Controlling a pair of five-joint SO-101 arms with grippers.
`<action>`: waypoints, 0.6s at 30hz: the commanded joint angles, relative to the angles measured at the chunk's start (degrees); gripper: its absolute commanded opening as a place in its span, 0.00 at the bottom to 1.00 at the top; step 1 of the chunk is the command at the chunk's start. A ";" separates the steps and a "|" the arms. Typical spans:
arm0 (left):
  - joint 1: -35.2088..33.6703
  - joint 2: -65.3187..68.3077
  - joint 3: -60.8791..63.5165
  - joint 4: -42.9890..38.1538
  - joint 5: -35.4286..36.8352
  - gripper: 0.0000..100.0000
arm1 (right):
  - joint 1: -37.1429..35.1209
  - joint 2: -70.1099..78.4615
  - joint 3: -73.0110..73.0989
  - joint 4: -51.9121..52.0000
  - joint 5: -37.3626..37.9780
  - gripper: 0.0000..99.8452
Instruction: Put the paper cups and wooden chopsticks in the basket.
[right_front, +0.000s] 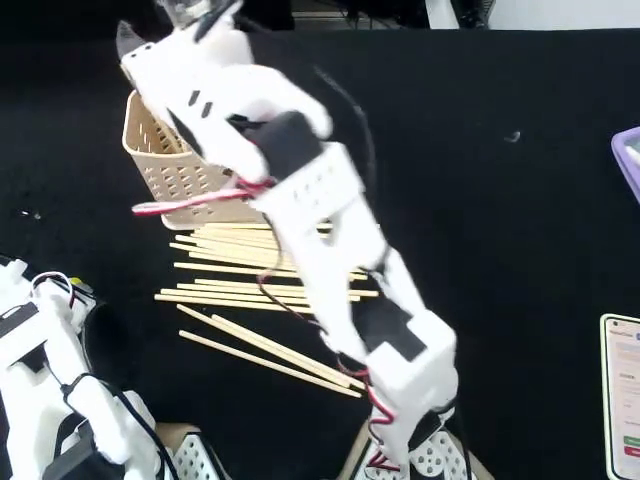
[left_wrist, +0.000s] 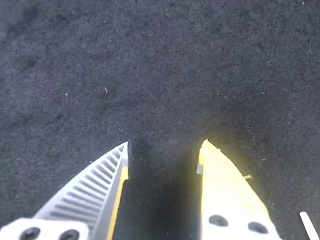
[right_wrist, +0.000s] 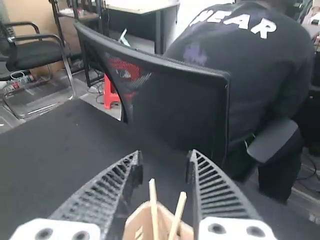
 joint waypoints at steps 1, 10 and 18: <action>0.66 -0.88 -2.59 -0.53 0.00 0.22 | -0.26 -8.66 -7.69 24.18 -0.35 0.14; 0.40 -0.88 -2.59 -0.53 0.00 0.22 | -3.25 -14.11 2.15 45.54 7.21 0.14; 0.31 -0.97 -2.59 -0.53 0.00 0.22 | -7.65 -40.92 53.58 36.22 9.58 0.14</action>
